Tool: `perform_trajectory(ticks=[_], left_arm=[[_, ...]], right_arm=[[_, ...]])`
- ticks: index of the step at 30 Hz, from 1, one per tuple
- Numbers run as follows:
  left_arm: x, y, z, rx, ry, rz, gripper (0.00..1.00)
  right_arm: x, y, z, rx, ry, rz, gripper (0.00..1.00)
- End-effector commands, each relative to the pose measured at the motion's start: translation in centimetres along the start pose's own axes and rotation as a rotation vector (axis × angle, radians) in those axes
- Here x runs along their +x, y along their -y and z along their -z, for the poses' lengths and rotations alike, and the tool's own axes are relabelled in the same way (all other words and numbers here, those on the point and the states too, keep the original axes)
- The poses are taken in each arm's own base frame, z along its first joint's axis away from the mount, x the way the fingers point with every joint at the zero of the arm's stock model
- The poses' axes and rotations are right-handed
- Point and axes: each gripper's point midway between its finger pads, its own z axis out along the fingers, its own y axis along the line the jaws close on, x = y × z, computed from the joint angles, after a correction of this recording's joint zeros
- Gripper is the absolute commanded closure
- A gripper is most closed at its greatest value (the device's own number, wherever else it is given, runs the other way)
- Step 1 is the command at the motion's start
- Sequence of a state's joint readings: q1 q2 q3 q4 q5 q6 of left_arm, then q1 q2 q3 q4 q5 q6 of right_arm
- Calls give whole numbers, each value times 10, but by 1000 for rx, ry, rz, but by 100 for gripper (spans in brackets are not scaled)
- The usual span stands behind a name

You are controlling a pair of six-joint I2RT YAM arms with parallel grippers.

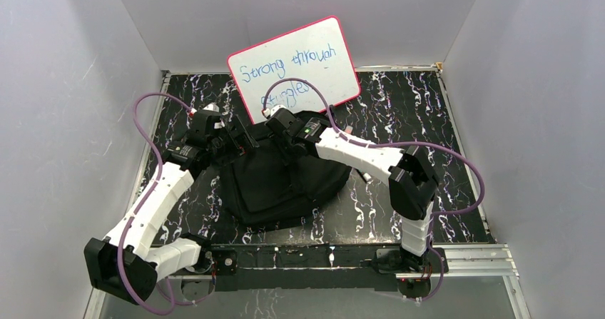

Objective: Pack the student bag
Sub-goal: Adjust the student bag at the center of the board.

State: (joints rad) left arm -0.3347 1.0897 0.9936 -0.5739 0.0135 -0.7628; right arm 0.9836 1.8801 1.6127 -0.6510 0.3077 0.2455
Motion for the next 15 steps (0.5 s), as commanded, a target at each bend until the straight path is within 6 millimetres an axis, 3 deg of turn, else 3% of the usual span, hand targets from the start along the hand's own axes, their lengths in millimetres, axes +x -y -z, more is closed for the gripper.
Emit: perform_trajectory(ticks=[1,6,9,15], left_arm=[[4,2,-5,20,-24,8,7],[8,2,-10,22,-51,-15,8],[13,1,-16,18,-83,-20,10],[30,10,-29,-2,-132,-48,13]], right_arm=[[-29,8,20,32,99,-27,55],[-23,8,16,15,88,-44,83],[-21,18,10,-23,67,-96,100],[-25,29,7,-248,101,-227,100]])
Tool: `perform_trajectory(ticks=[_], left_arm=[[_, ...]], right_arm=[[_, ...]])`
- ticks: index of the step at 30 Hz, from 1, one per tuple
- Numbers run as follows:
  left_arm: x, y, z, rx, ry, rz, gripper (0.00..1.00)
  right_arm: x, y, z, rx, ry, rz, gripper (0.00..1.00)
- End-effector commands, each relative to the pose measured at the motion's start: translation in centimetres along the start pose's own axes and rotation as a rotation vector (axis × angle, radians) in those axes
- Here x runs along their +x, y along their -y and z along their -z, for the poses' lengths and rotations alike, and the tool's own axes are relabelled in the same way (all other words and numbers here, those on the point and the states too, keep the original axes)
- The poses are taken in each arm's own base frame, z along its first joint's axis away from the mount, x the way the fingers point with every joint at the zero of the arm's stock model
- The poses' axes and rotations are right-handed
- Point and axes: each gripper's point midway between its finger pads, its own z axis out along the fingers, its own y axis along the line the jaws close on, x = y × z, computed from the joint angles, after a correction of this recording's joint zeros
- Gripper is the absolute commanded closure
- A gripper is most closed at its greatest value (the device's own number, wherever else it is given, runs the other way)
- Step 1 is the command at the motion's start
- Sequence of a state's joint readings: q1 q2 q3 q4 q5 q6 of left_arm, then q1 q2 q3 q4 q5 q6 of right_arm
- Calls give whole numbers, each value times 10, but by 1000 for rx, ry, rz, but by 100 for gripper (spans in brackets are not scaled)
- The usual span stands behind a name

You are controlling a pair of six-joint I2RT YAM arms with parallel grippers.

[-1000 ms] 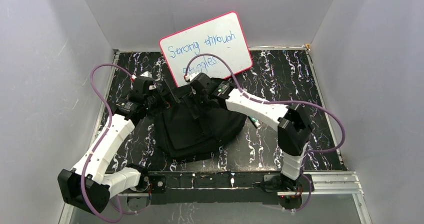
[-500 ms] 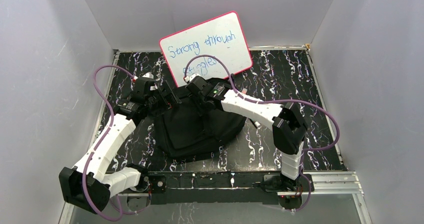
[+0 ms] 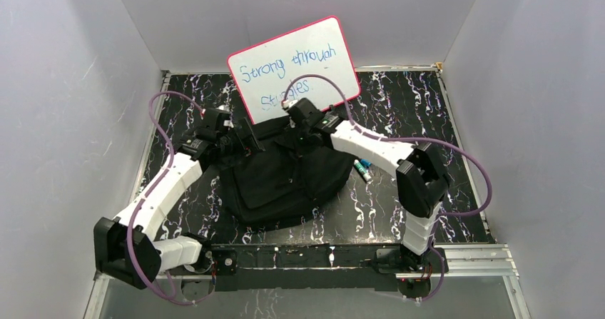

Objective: Pack the student bag
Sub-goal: Adjust the student bag at the center of the board.

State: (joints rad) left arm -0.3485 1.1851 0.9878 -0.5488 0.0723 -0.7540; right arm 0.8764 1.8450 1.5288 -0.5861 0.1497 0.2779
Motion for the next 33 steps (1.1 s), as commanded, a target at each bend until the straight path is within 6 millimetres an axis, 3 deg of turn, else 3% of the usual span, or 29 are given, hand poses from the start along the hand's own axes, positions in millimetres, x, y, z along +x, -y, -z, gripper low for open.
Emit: perform_trajectory(ticks=[1,6,15,21,28,33], left_arm=[[13,13,-10,-8,-30,-48,13],[28,28,-29,-92,-53,-119,16],[24,41,-43,-164,-49,-139,17],[28,40,-55,-284,-75,-231,23],[34,34,-54,-387,-88,-323,31],[36,26,-53,-461,-94,-381,45]], right_arm=[[-31,4,17,-201,120,-116,100],[-24,10,13,-328,98,-213,100],[-14,20,7,-389,84,-269,100],[-11,21,7,-415,86,-296,100],[-8,23,6,-432,79,-310,100],[-7,24,6,-438,78,-320,100]])
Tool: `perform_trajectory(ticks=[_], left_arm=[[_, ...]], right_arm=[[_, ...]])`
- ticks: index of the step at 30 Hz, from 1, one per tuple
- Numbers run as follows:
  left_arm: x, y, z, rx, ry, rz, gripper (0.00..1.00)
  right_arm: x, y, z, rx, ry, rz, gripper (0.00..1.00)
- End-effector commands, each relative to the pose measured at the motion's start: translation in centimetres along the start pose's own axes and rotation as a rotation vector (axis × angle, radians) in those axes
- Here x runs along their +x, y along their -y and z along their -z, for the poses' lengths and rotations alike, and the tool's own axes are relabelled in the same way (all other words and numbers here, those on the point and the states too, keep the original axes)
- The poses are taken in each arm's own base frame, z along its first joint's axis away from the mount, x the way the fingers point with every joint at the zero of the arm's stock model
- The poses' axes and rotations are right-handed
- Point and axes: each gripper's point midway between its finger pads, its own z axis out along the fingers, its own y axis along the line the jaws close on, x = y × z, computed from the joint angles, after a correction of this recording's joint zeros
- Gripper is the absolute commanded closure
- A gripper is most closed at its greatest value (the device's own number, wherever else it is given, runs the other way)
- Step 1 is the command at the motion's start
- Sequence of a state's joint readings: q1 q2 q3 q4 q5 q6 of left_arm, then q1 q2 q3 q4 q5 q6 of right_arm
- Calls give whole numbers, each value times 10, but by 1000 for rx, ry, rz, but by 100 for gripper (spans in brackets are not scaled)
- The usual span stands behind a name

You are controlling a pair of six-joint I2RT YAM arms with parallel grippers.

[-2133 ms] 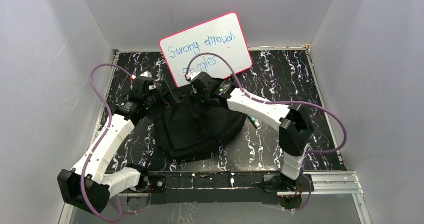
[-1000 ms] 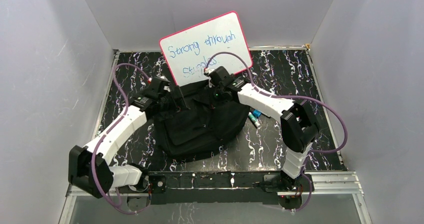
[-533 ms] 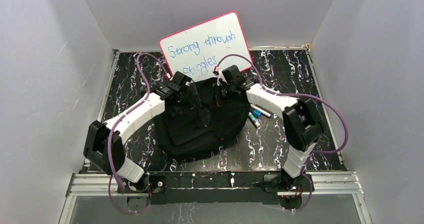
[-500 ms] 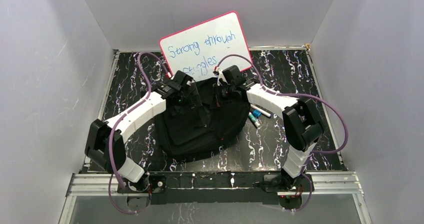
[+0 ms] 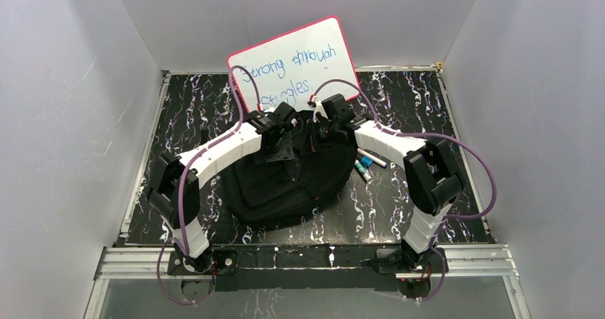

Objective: Pack the student bag
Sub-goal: Adjust the student bag at the center of the board.

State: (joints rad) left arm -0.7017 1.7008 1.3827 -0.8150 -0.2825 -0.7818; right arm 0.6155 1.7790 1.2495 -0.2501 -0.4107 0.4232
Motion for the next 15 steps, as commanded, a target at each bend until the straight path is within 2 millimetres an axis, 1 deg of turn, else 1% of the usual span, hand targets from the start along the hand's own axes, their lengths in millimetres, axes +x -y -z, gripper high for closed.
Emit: perform_trajectory(ticks=[1,6,8,13,15], left_arm=[[-5,-16,8,-110,27,-55,48],[-4,-16,8,-119,20,-79,61],[-2,-17,6,-124,14,-88,68],[0,-23,7,-147,8,-105,88],[-2,-27,10,-163,24,-105,100]], right_arm=[[-14,-4,13,-19,59,13,100],[-14,-4,13,-28,58,2,100],[-14,-5,13,-32,57,0,100],[-13,-9,14,-54,50,-9,100],[-11,-11,15,-67,47,-19,100]])
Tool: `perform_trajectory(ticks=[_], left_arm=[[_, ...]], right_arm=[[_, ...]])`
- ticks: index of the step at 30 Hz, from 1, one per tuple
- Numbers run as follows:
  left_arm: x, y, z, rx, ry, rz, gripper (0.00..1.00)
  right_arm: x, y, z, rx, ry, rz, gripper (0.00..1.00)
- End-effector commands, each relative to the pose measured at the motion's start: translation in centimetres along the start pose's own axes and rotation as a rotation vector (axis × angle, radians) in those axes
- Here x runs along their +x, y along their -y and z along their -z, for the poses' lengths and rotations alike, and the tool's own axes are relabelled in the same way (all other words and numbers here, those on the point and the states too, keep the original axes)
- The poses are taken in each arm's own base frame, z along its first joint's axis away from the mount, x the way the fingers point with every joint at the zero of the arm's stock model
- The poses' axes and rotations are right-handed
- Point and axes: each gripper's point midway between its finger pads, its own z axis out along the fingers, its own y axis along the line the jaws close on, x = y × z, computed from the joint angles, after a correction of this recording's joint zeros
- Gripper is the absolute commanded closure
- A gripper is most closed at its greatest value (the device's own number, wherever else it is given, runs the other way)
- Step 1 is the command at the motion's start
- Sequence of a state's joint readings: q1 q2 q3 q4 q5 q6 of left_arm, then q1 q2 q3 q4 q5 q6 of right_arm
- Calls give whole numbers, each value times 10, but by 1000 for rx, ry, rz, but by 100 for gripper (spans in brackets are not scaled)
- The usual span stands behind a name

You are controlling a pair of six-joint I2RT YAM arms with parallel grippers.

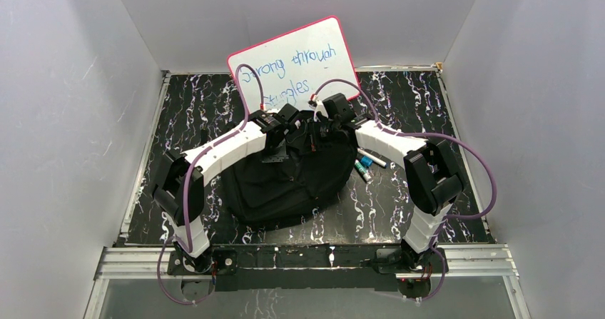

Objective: Pack the student bag
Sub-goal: Adjust the student bag at the center of the board.

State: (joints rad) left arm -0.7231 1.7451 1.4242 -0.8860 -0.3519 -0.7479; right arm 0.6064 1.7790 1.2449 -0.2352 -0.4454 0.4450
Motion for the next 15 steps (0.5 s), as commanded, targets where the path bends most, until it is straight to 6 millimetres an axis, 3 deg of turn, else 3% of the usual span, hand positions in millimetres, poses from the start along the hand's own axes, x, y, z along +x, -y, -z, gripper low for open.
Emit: perform_trajectory(ticks=[1,7,11,15], left_arm=[[-4,-22,13,-82,31,-26,100],[-18,-49,27,-109,83,15,100],[-28,-77,32,-117,93,67,100],[-40,-91,42,-99,127,91,100]], right_arm=[[-8,-10,14,-45,44,-4,100],[9,-32,17,-146,33,-54,100],[20,-54,11,-186,11,-44,100],[24,-81,1,-231,-4,-28,100]])
